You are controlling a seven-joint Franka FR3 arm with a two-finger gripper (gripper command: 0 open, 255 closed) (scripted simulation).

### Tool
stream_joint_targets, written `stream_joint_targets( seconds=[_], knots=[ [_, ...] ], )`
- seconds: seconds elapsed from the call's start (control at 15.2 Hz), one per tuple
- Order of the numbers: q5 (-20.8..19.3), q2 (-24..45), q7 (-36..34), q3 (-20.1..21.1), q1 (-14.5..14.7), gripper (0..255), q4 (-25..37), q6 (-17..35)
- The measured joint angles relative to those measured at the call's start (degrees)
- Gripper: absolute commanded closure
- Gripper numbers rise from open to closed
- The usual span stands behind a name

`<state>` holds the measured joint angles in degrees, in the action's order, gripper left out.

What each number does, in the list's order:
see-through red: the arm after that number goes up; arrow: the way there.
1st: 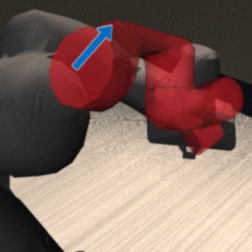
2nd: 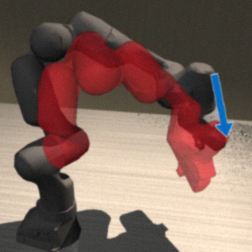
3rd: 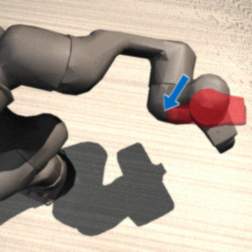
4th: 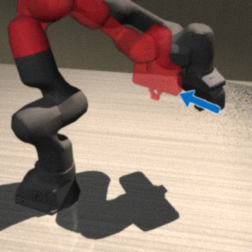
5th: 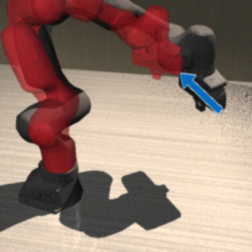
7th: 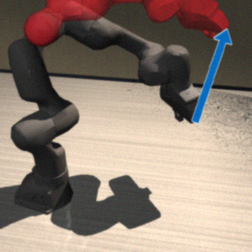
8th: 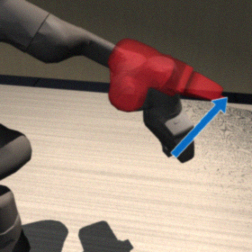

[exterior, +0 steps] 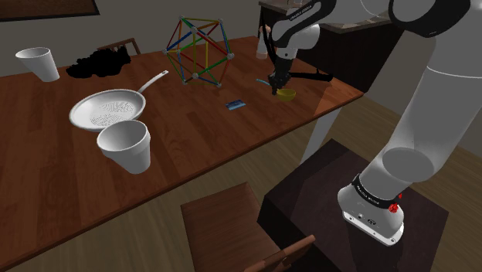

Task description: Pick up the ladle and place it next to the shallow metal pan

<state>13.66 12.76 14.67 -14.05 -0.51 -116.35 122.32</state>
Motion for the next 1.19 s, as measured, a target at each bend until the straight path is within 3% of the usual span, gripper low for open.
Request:
stream_joint_targets(
  seconds=[1.19],
  knots=[
    [-2.66, -5.34, -2.83, -0.58, 0.2, 255, 5.93, -10.88]
  ],
)
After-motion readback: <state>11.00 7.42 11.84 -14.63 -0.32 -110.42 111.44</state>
